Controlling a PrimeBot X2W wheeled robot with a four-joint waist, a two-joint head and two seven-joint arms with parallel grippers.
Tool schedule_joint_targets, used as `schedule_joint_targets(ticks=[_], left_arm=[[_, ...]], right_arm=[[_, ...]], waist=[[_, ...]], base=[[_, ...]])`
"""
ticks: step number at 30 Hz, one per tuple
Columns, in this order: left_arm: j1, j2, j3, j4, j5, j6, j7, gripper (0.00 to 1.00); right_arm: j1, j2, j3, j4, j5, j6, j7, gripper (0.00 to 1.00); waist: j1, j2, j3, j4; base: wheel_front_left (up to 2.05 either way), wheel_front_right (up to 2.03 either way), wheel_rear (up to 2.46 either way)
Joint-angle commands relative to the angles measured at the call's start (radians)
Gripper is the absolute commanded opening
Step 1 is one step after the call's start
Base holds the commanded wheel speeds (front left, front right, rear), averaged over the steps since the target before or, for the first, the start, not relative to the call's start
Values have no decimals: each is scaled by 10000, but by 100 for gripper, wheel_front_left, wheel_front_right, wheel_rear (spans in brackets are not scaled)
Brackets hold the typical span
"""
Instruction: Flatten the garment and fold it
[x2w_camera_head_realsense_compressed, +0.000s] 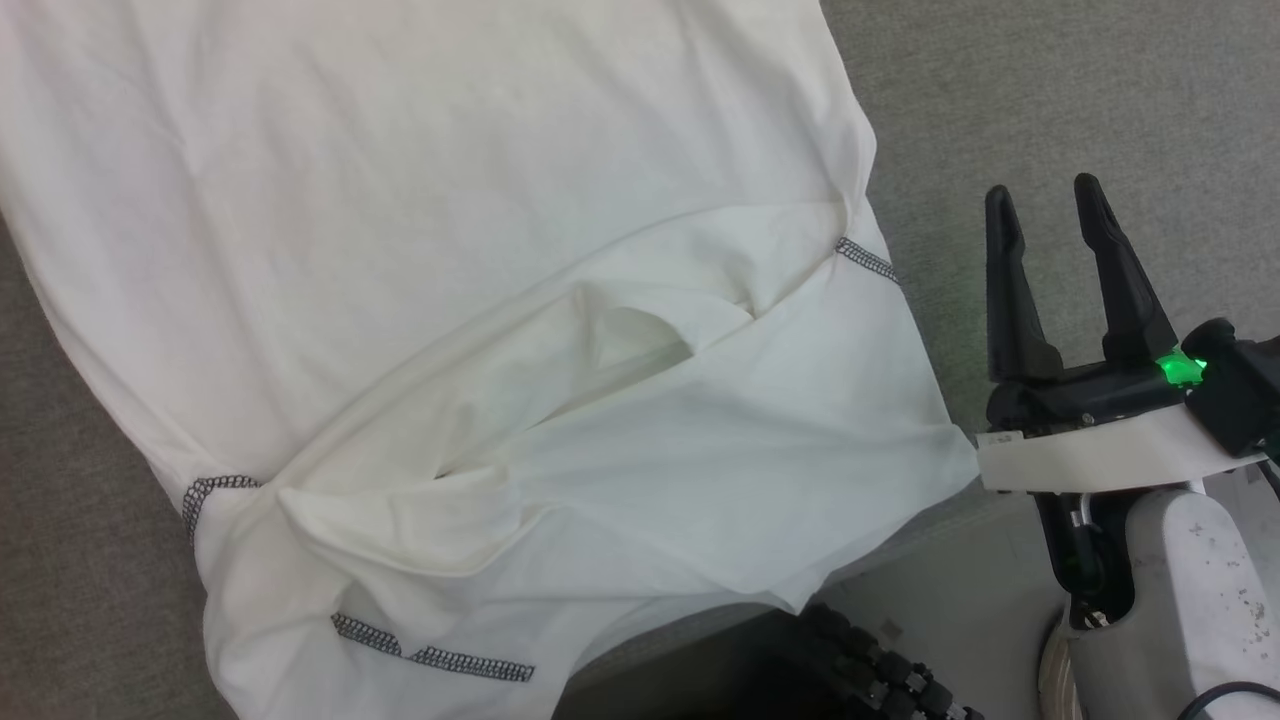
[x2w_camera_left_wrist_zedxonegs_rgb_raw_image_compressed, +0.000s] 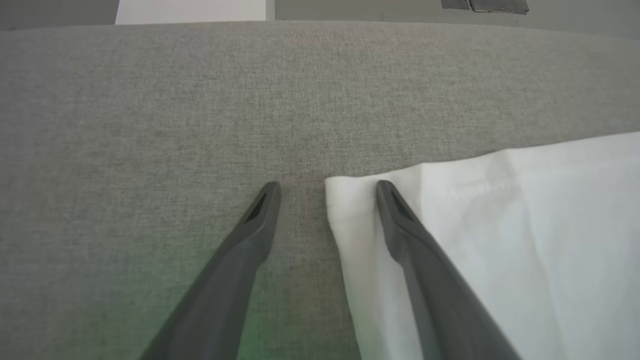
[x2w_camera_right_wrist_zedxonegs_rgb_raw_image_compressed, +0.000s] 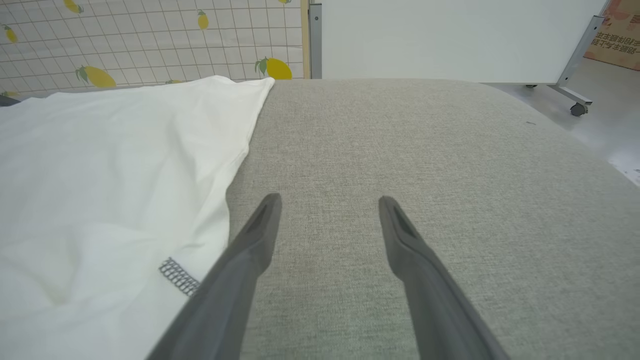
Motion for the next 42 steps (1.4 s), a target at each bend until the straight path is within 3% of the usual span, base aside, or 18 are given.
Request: schedule_joint_targets(ticks=[1,2,3,9,14,17,22,27,33,42], left_arm=[[256,-37,-133,144,-74,60,347,88],[283,-33,-135,69,-95,110,459,34],[308,-10,-173,0,-82,114,539,0],[420,71,-320,-436,-9,71,507,0],[367,-101,-648,-752,16,-389,21,0],[247,-350,-780,-888,-55,-621,-370,0],[-34,-894,-1003,-1021,-118,-1081,-1554,0],[-266,-1410,-1217,-1247,-145,-1463,-2685,0],[-296,-2001,-1503,-1554,-237,-1800,-3671,0],[-339,-2308,-1762,-1986,-278,-1944,-4108,0]], right_arm=[[-194,44,5,32,38,-15,-98,100],[-211,46,6,39,33,-15,-102,100],[-238,47,13,41,22,-15,-101,100],[-892,-26,25,-161,-186,-15,227,100],[-2730,-398,2,-81,-70,-15,1584,100],[-4173,-487,-129,516,116,-15,2745,100],[-6796,-410,-644,2499,332,-15,4696,100],[-8738,-284,-1248,4660,-639,-15,6019,100],[-10297,-269,-2563,6248,-2261,-15,7268,100],[-11586,-130,-5127,6740,-4215,-15,8940,100]], waist=[[-1,0,100,-75],[-1,0,107,-65],[-1,0,113,-55],[-1,0,114,111],[-1,0,115,524],[-1,0,161,821],[-1,0,225,1487],[-1,0,317,2242],[-1,0,553,3252],[-1,0,1170,4236]], base=[[0,0,0],[0,0,0],[0,0,0],[0,0,0],[0,0,0],[0,0,0],[0,0,0],[0,0,0],[0,0,0],[0,0,0]])
